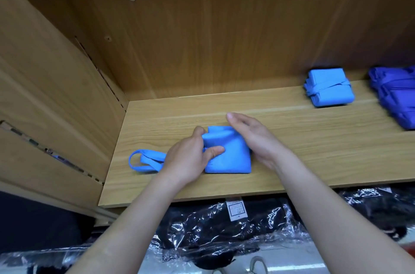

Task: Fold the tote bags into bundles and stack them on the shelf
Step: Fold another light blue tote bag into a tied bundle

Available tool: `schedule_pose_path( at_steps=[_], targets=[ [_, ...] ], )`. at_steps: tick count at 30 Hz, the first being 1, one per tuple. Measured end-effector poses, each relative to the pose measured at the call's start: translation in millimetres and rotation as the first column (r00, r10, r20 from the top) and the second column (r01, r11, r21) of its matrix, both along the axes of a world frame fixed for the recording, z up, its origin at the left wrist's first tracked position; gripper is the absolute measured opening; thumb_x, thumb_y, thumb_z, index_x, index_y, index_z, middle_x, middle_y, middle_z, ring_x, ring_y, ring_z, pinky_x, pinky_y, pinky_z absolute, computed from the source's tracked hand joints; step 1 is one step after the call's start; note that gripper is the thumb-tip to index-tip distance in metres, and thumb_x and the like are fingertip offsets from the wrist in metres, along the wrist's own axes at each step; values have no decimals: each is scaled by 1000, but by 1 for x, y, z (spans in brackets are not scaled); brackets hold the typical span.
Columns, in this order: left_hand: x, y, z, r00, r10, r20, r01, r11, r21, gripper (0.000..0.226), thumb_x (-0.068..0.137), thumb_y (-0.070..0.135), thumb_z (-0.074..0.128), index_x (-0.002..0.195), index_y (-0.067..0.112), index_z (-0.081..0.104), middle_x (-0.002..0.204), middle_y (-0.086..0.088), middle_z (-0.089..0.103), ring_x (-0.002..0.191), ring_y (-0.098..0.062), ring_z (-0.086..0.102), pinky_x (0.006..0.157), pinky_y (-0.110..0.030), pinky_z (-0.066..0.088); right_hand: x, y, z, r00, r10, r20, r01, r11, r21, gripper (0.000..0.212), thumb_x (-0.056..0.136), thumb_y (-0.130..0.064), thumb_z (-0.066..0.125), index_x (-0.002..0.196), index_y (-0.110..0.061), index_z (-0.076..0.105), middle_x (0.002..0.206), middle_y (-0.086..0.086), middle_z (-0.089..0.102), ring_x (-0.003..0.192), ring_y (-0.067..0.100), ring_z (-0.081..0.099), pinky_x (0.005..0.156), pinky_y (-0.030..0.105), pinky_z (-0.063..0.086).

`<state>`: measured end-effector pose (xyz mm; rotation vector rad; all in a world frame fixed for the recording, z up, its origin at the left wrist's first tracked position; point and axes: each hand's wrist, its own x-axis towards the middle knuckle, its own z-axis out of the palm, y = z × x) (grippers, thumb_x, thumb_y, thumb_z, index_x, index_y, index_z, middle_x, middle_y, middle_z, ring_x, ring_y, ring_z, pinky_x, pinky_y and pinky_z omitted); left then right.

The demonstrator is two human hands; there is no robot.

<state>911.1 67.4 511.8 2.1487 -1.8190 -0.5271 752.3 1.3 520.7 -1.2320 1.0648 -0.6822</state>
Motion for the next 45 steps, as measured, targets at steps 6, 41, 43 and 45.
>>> schedule_pose_path(
  at_steps=[6, 41, 43, 45],
  targets=[
    [-10, 7, -2, 985, 0, -172, -2, 1000, -10, 68, 88, 60, 52, 140, 24, 26, 112, 1, 58, 112, -25, 57, 81, -31, 39, 9, 10, -11, 976, -215, -31, 199, 942, -269, 23, 100, -17, 49, 97, -20, 72, 87, -19, 64, 85, -2, 56, 79, 15, 41],
    [-20, 12, 9, 562, -26, -827, -74, 994, -82, 30, 82, 0, 71, 97, 26, 70, 85, 11, 74, 75, 4, 66, 68, -10, 48, -43, 16, 15, 832, 86, -549, -399, 780, -483, 24, 93, -30, 61, 111, -16, 67, 104, -1, 59, 101, 18, 56, 93, 32, 41],
    [-25, 13, 8, 662, -30, -749, -135, 978, -159, 34, 79, 0, 75, 91, 32, 71, 81, 21, 73, 76, 7, 65, 70, -8, 46, -43, 21, 25, 757, 96, -647, -499, 724, -477, 23, 94, -31, 58, 112, -18, 63, 105, -1, 54, 102, 19, 54, 92, 36, 42],
    [-30, 13, 7, 807, -111, -580, -86, 950, -302, 33, 77, 4, 78, 91, 33, 74, 85, 21, 72, 83, 5, 63, 76, -8, 44, -40, 26, 37, 541, 51, -840, -682, 612, -402, 31, 90, -39, 57, 114, -20, 52, 107, -2, 47, 107, 19, 48, 89, 36, 42]
  ],
)
